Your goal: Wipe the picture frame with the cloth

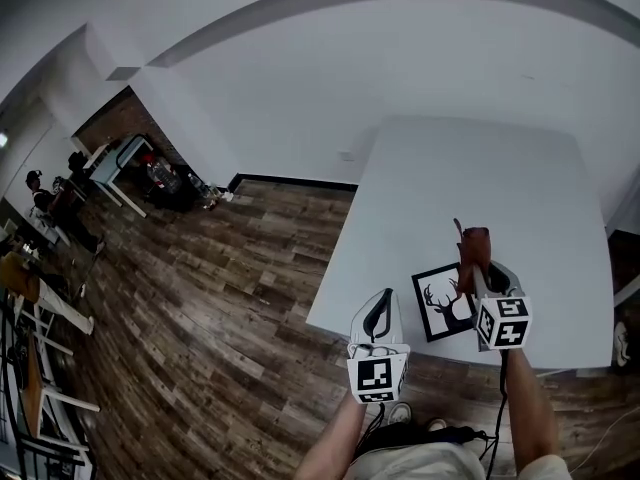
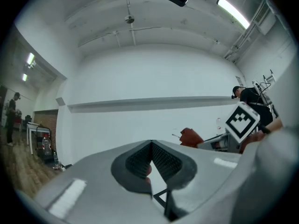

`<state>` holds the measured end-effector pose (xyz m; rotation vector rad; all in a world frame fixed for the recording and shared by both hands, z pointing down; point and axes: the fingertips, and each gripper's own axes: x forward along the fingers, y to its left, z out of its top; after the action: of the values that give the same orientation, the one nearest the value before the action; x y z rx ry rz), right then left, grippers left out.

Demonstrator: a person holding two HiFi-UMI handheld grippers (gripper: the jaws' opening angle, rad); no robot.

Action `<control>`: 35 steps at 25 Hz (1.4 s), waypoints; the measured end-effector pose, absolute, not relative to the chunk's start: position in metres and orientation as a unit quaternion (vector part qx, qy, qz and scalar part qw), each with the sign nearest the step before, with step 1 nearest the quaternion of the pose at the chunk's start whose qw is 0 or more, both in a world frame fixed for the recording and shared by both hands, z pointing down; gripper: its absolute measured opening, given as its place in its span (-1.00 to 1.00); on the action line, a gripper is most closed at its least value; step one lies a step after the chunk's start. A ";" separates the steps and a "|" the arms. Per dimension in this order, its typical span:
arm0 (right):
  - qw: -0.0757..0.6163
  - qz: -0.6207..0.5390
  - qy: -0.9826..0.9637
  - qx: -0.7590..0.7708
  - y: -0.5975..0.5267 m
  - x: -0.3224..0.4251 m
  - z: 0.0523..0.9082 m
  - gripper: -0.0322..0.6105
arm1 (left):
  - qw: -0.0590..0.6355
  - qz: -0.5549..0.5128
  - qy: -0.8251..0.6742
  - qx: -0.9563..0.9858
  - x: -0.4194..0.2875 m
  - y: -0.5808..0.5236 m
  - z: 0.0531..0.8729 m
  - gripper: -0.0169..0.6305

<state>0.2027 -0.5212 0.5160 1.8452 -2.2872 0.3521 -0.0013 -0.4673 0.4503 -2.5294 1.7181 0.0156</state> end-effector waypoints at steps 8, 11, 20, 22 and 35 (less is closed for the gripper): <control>0.003 -0.016 -0.759 0.651 -0.444 0.226 0.426 -0.61 | 0.062 0.033 0.556 -0.828 0.005 -0.456 0.417 -0.94; -0.003 -0.031 -0.751 0.659 -0.424 0.235 0.421 -0.61 | 0.063 0.028 0.552 -0.831 0.009 -0.448 0.411 -0.94; -0.020 -0.032 -0.747 0.664 -0.414 0.246 0.416 -0.62 | 0.068 0.019 0.546 -0.835 0.022 -0.445 0.412 -0.94; -0.023 -0.034 -0.746 0.665 -0.415 0.246 0.413 -0.62 | 0.060 0.010 0.546 -0.836 0.023 -0.445 0.413 -0.94; -0.020 -0.045 -0.745 0.665 -0.417 0.243 0.411 -0.62 | 0.065 0.018 0.549 -0.833 0.020 -0.449 0.411 -0.94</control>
<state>0.2430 -0.4174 0.4105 2.1175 -2.3708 -0.1429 0.0204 -0.4488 0.4110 -2.5134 1.6564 0.0533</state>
